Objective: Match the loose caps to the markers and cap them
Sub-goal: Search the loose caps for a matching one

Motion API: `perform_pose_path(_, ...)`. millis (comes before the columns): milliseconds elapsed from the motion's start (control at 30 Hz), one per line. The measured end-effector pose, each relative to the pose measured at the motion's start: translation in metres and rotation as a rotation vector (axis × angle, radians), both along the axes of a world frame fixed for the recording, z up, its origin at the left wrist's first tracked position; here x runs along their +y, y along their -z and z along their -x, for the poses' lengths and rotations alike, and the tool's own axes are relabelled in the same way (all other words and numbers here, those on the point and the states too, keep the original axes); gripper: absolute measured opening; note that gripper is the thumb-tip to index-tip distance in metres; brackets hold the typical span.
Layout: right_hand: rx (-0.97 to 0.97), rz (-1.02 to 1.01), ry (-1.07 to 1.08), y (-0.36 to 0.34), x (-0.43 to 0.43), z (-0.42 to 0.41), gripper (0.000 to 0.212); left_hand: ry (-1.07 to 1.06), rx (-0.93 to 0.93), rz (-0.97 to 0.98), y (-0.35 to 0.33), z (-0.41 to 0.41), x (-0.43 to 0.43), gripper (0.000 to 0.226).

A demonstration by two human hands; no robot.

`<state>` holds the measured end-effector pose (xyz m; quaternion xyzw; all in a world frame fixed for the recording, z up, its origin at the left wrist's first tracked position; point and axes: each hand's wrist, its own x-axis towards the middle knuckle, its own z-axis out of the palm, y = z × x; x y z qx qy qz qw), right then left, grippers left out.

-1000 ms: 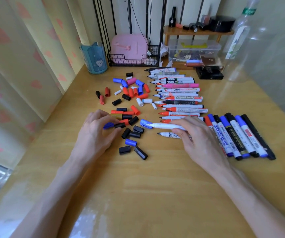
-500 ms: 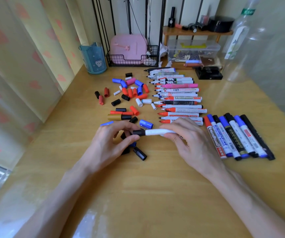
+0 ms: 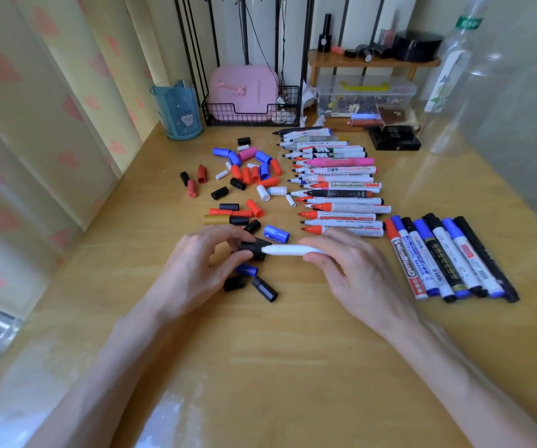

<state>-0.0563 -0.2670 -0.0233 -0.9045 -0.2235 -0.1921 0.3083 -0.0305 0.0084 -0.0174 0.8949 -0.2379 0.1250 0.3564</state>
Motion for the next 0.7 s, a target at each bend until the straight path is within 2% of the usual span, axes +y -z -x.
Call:
perform_pose_path(100,-0.029,-0.004,0.088,0.001,-0.008,-0.006,0.021,-0.112,-0.033,-0.010,0.000,-0.006,0.018,0.019)
perform_pose_path(200,-0.030,0.011,0.125,0.004,-0.015,-0.008,0.021,-0.208,-0.071,-0.128,0.002,-0.010,0.026,0.020)
perform_pose_path(300,-0.027,0.007,0.136,0.004,-0.016,-0.009,0.020,-0.229,-0.066,-0.176,0.002,-0.011,0.029,0.020)
perform_pose_path(467,-0.022,0.015,0.179,0.002,-0.017,-0.010,0.019,-0.241,-0.025,-0.053,-0.006,-0.024,0.026,0.015)
perform_pose_path(700,-0.030,0.006,0.250,-0.002,-0.025,-0.014,0.022,-0.298,-0.003,-0.041,-0.017,-0.076,-0.029,0.014)
